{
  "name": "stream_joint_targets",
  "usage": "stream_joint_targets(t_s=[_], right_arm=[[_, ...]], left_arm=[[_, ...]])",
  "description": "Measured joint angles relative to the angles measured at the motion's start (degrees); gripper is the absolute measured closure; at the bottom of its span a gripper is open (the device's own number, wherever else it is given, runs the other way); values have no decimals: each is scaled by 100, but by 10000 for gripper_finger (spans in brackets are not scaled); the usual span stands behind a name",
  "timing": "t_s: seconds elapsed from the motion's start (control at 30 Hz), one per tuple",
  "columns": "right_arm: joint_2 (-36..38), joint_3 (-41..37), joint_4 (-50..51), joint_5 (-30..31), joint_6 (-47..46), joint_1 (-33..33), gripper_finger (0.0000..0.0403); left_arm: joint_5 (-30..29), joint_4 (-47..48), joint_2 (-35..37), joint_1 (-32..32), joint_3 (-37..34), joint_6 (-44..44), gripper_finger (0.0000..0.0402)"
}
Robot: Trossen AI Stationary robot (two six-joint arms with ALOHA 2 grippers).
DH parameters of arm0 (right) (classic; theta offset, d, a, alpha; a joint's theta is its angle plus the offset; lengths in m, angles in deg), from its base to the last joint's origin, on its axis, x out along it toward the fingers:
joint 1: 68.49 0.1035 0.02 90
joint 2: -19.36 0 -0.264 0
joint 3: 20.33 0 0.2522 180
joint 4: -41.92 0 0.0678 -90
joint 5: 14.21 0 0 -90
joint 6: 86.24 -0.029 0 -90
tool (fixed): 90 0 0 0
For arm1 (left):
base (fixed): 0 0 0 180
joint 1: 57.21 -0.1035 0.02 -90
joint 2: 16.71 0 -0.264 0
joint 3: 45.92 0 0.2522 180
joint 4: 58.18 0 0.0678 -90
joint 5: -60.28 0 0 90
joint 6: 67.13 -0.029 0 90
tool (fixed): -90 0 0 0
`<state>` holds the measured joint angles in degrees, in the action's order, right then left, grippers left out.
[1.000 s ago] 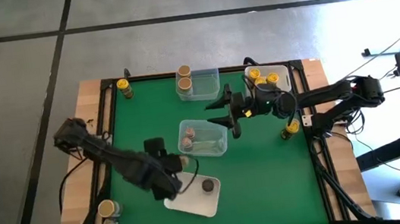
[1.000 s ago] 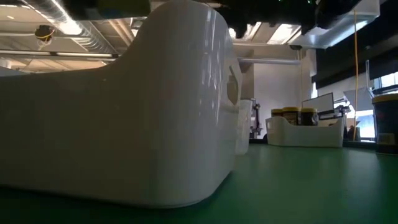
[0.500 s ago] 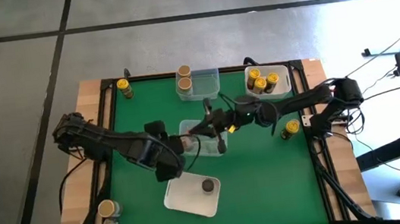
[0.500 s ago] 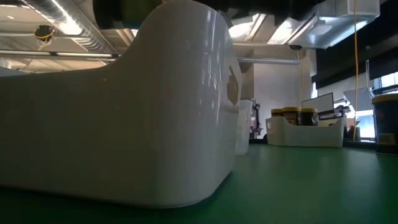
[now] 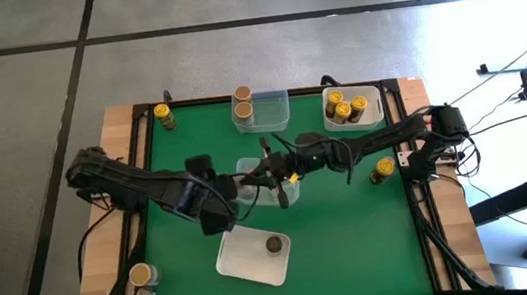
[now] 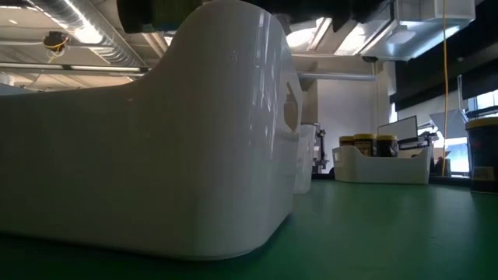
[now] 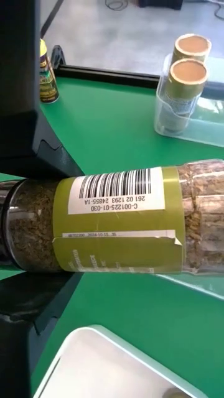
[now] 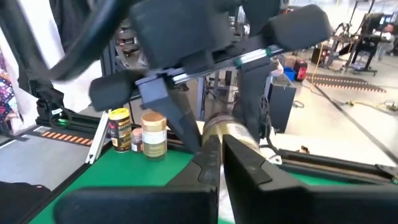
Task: Sort spices by type
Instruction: Put the black seasoning bottle into the bottom white bin
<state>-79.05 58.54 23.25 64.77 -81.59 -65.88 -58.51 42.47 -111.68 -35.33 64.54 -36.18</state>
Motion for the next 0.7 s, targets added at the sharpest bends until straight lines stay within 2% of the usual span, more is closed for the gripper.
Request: stream_joint_targets(t_s=[0.33, 0.5, 0.7], right_arm=[[11, 6, -14, 389, 35, 7, 382], [-33, 7, -804, 334, 28, 202, 381], [-426, 76, -856, 882, 54, 150, 381]], left_arm=[[-90, 87, 215, 14, -9, 255, 213], [-164, 141, 226, -62, -238, 314, 213], [-108, -289, 224, -8, -359, 23, 213]])
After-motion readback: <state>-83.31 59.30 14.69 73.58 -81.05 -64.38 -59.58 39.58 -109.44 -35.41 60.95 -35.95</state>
